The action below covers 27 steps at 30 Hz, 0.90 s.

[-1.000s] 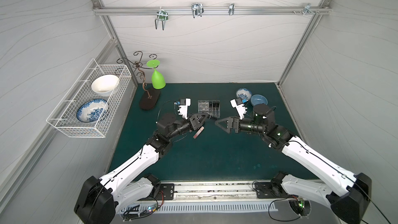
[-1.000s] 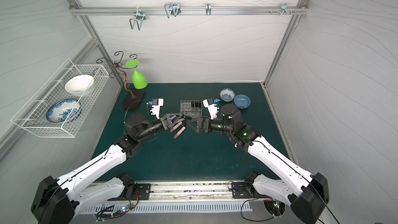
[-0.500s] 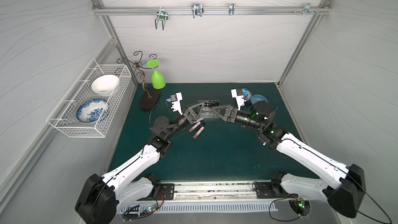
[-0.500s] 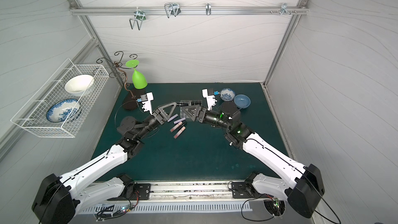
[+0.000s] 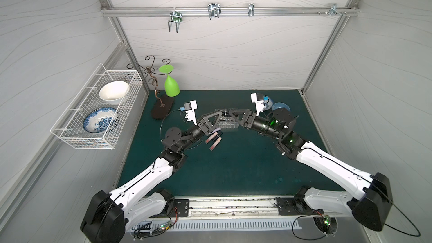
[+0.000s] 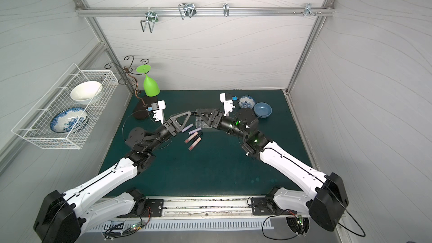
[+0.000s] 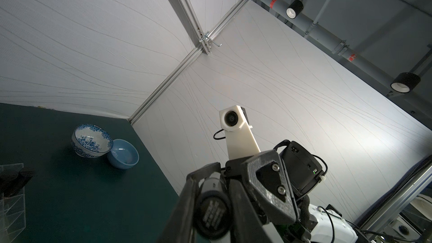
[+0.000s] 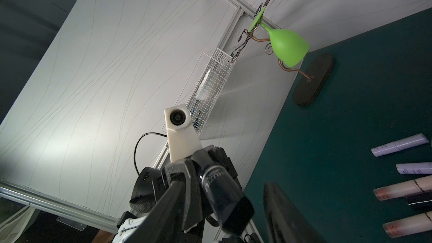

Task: Arrange the lipsticks in the organizer
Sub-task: Pick up the lipstick at the center of the board.

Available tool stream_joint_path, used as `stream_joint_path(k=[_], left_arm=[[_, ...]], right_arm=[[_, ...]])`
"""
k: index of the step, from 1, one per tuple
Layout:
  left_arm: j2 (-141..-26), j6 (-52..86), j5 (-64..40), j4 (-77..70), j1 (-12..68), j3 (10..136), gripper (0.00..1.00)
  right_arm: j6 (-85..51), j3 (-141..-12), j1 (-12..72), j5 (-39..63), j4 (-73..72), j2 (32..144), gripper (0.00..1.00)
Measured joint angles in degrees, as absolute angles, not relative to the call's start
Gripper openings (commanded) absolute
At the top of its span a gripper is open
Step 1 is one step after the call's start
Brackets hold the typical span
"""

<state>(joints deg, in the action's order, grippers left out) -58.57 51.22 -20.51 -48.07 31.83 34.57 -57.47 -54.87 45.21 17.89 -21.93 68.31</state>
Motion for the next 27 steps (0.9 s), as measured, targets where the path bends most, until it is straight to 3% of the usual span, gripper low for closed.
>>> stream_joint_path(k=[10, 18, 21, 27], left_arm=[[-58.54, 51.2, -20.69, -47.79, 31.83, 34.54, 0.24], [-57.41, 49.71, -20.56, -42.85, 31.94, 34.57, 0.82], [-54.37, 48.18, -19.14, -37.45, 31.94, 34.57, 0.89], [-43.97, 41.23, -11.27, -18.37, 31.9, 35.97, 0.9]], right_arm=[[-58.54, -55.24, 45.8, 16.75, -23.31, 69.93, 0.33], [-58.13, -56.42, 45.8, 15.62, -22.76, 69.93, 0.21], [-57.06, -57.8, 45.74, 15.29, -20.32, 69.93, 0.19], [-51.72, -68.1, 41.78, 18.85, -6.02, 72.55, 0.19]])
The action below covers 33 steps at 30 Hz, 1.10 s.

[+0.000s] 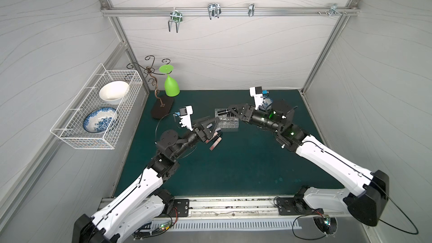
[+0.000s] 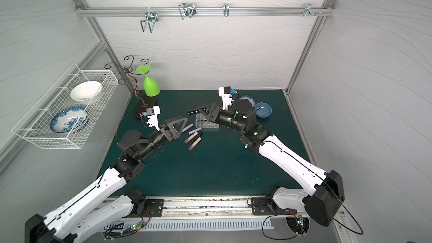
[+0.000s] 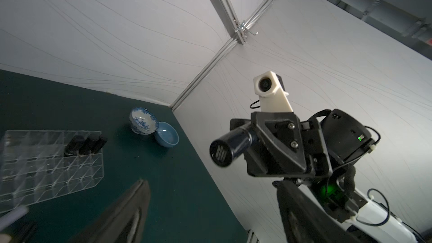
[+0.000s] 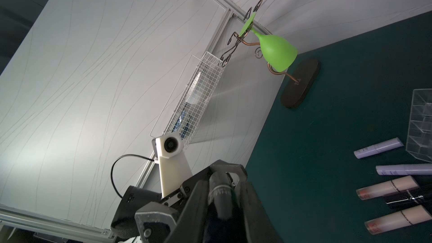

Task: Arrange the lipsticks in the organizer
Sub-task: Pick up the lipstick at the center of the board, then place the lipstick in the storage box.

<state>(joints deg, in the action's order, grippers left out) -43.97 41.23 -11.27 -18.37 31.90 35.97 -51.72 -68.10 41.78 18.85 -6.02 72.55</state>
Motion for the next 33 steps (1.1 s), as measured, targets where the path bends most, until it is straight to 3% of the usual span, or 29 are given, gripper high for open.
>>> stream_joint_path(k=[6, 12, 33], left_arm=[[-36.91, 32.75, 0.56, -1.8, 30.61, 37.82, 0.9], [-39.29, 27.68, 6.15, 6.48, 29.26, 37.82, 0.9], [-47.35, 22.72, 6.5, 9.28, 28.49, 37.8, 0.89]], right_arm=[[-38.44, -87.77, 37.98, 22.63, 14.35, 85.38, 0.2], [-26.68, -93.73, 39.66, 16.93, 26.92, 94.43, 0.18], [-5.74, -105.06, 41.89, -4.03, 28.93, 116.16, 0.17]])
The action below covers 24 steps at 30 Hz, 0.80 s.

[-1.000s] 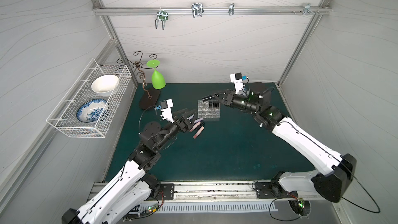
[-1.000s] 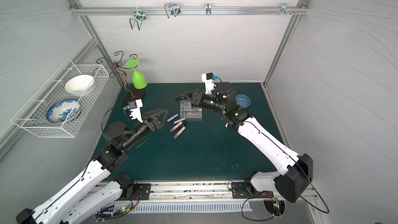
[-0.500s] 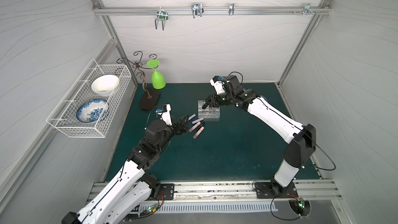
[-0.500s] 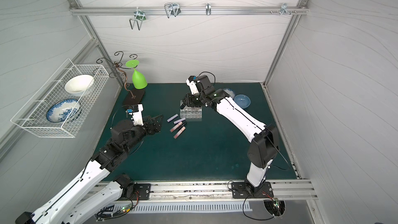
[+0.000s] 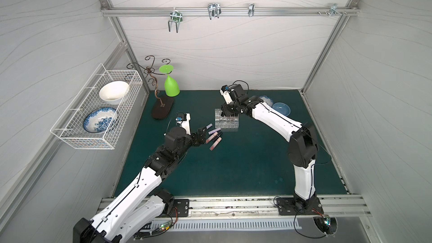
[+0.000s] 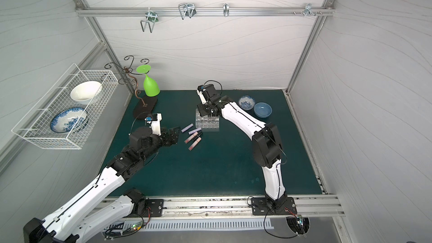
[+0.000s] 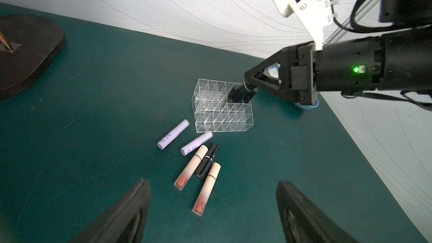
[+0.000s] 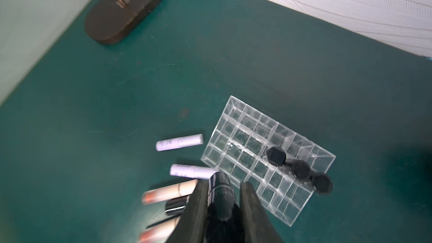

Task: Arrange the lipsticks in the organizer
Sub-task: Place the lipstick in the storage box.

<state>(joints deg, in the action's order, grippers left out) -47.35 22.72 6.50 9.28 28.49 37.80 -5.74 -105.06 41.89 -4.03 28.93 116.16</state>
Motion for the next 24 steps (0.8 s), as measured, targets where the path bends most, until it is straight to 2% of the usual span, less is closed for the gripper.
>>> stream_joint_path(k=[14, 24], left_arm=[[-48.86, 22.46, 5.32, 9.21, 28.42, 37.8, 0.89], [-51.18, 22.46, 4.08, 9.17, 28.23, 37.8, 0.89]], right_arm=[[1.76, -107.04, 44.34, -15.42, 26.72, 123.2, 0.17], [3.36, -110.1, 43.9, -18.15, 25.56, 126.04, 0.17]])
